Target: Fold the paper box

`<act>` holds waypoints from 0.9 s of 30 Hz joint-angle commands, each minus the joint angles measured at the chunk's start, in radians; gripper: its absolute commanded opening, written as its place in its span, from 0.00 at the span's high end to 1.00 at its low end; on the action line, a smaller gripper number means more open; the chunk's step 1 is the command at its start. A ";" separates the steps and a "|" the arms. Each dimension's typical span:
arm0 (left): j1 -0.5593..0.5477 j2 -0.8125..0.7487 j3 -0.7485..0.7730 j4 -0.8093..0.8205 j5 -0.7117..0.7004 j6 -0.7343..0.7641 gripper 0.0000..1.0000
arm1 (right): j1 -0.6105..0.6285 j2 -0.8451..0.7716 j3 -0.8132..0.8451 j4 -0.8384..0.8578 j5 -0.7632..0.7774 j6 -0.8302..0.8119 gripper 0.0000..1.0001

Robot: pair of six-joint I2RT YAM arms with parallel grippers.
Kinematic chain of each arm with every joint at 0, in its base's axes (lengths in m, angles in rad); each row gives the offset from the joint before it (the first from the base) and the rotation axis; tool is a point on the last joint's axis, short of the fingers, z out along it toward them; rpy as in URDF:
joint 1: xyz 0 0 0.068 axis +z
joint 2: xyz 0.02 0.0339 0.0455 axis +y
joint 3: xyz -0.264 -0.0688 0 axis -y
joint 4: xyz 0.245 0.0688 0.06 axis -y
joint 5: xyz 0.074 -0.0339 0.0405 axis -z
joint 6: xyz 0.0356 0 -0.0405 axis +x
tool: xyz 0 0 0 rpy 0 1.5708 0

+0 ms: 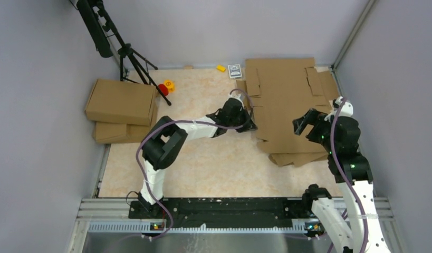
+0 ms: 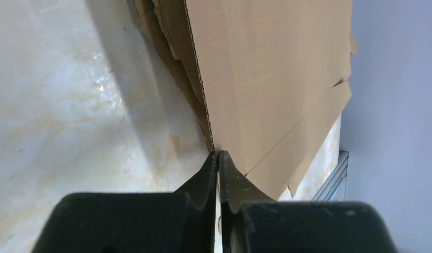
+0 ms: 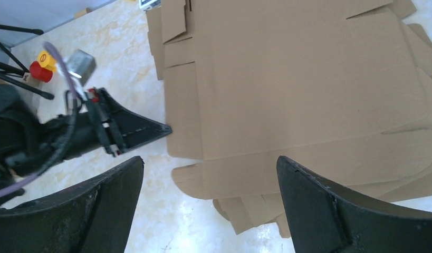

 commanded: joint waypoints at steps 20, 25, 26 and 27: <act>0.246 -0.843 -0.582 -0.358 -0.024 0.243 1.00 | 0.007 0.135 -0.188 0.131 0.010 0.158 0.05; 0.240 -0.910 -0.665 -0.346 0.077 0.212 1.00 | 0.007 0.216 -0.220 0.126 0.088 0.180 0.04; 0.238 -0.915 -0.679 -0.331 0.106 0.199 1.00 | 0.007 0.229 -0.228 0.131 0.073 0.182 0.04; 0.228 -0.931 -0.703 -0.307 0.117 0.181 1.00 | 0.007 0.239 -0.240 0.137 0.063 0.185 0.04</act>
